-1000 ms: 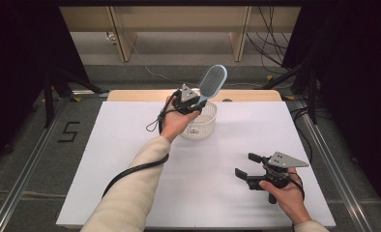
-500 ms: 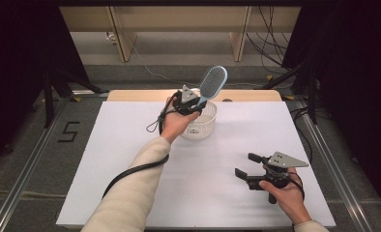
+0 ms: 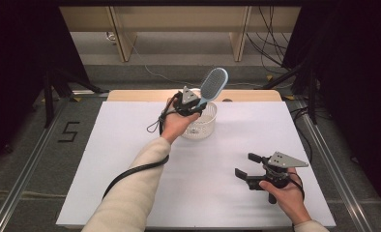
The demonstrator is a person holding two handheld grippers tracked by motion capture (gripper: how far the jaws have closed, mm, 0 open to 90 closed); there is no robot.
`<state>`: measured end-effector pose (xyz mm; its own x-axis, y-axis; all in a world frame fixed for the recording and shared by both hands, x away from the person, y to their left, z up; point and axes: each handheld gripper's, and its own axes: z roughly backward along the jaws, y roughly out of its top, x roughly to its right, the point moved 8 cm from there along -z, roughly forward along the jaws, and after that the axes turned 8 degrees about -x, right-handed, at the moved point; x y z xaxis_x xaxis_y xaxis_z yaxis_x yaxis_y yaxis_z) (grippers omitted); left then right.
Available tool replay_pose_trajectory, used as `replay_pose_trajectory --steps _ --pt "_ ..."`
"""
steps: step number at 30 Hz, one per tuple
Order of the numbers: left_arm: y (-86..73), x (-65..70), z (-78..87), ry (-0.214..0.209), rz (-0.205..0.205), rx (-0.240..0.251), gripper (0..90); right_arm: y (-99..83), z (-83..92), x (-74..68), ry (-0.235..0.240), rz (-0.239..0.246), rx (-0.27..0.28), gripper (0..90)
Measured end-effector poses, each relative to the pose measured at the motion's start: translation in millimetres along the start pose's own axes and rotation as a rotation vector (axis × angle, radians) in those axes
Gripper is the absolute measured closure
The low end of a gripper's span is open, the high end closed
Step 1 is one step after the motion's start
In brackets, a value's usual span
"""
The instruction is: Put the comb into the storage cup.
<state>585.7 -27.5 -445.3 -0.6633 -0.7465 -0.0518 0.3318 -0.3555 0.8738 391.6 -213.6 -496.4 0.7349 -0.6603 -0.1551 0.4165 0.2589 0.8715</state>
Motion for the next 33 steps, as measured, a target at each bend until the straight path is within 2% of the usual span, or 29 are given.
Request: replay_pose_trajectory --steps 18,22,24,27,33 --pt "-5.0 1.7 -3.0 0.006 -0.025 -0.029 67.9 0.4 0.1 -0.2 0.003 -0.006 0.004 15.9" --pt "-2.0 3.0 -0.3 -0.008 0.005 -0.019 50.5 0.4 0.1 -0.1 0.003 -0.006 0.003 15.9" --pt "0.7 2.9 2.4 -0.006 0.000 -0.015 43.1 0.3 0.1 -0.3 0.002 -0.006 0.002 15.9" --pt "3.6 2.6 6.4 -0.007 0.000 -0.019 35.2 0.4 0.1 -0.5 0.002 -0.003 0.001 15.9" --pt "4.7 1.2 13.7 -0.011 -0.010 -0.038 25.2 0.5 0.1 -0.5 0.001 -0.006 0.002 15.9"
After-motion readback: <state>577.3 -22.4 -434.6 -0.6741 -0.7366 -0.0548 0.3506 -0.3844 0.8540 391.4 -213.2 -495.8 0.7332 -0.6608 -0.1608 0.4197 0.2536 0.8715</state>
